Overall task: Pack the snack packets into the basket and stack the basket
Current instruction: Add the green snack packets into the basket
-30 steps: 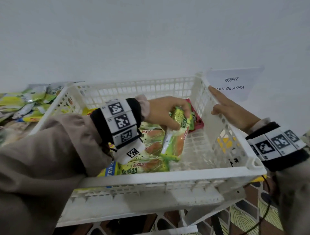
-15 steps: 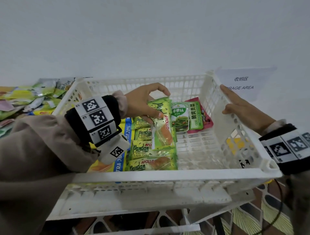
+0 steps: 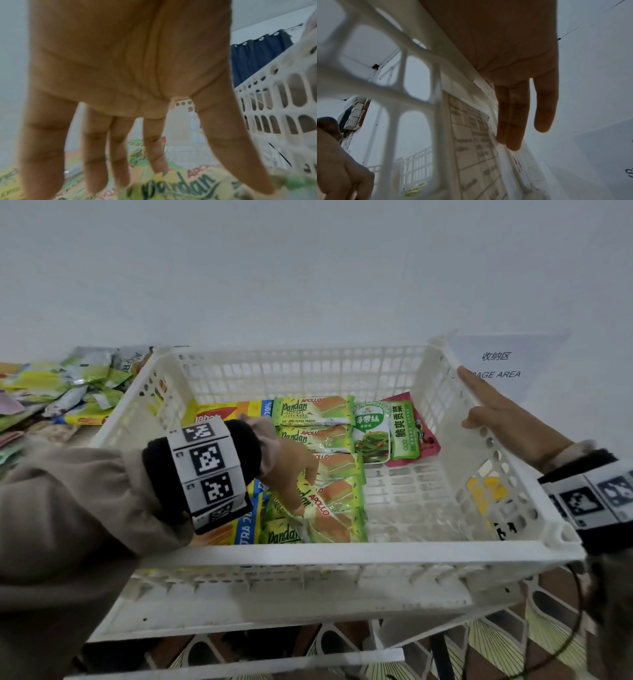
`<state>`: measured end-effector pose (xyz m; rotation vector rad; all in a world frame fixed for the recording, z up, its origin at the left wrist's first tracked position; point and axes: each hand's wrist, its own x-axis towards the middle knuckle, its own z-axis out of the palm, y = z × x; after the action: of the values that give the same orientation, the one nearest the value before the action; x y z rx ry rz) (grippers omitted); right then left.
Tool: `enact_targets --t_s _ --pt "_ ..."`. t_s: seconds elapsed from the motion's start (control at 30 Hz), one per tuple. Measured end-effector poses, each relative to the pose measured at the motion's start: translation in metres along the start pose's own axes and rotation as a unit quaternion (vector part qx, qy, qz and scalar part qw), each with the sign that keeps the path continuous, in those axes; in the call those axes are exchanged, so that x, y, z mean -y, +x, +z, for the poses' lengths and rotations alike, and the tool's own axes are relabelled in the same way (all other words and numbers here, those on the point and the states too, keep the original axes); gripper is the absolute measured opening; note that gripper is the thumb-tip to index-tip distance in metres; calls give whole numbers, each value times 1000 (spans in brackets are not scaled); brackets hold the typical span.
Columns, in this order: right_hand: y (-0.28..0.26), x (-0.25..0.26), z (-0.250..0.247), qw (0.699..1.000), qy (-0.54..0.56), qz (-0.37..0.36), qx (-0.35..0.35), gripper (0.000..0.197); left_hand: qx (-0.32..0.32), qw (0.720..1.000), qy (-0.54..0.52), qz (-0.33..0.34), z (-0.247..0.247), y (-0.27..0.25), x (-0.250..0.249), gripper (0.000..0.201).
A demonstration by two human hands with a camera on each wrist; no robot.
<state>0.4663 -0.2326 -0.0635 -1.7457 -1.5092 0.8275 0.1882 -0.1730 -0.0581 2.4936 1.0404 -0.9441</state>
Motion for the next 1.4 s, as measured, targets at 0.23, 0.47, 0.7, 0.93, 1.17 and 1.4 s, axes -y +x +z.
enact_targets --t_s 0.23,0.47,0.7,0.93,1.17,1.4 --pt "2 0 0 1000 3 1 2 87 -38 998 6 54 9 13 9 49" --pt "-2 3 -1 1000 -14 5 4 80 -25 996 13 89 5 15 -5 50" --pt "-4 5 0 1000 -18 6 -10 71 -13 993 -29 113 10 13 -12 52" --pt "-7 10 0 1000 -25 9 0 76 -10 993 -29 118 21 15 -18 56" --pt "-7 11 -1 999 -49 9 6 70 -68 960 -85 259 3 1 -9 75" --pt "-8 12 -1 998 -65 11 5 71 25 979 50 199 15 5 -9 83"
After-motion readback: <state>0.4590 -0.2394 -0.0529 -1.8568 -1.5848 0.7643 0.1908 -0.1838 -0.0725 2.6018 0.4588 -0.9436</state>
